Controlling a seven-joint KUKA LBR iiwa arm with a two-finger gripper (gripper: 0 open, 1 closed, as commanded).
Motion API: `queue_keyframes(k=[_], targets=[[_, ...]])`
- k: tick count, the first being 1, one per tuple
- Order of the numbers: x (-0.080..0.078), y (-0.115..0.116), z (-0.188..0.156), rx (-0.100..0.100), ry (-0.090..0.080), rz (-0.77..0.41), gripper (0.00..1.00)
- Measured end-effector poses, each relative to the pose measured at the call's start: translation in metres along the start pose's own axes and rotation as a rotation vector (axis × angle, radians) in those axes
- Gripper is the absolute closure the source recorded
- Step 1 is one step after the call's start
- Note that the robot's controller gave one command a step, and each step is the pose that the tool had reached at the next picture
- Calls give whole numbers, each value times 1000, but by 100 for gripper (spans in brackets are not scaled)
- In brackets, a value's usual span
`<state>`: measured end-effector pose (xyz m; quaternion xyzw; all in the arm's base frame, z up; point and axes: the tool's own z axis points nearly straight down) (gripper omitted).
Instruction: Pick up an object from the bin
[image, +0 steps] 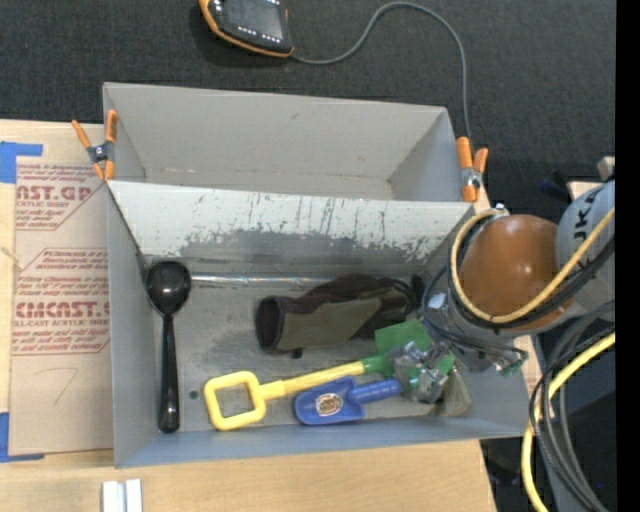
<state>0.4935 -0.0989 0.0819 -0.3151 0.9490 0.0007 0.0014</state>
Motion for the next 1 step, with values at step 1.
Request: queue_keyframes(k=[1], targets=[[-13, 3, -132, -3, 0, 1, 100]])
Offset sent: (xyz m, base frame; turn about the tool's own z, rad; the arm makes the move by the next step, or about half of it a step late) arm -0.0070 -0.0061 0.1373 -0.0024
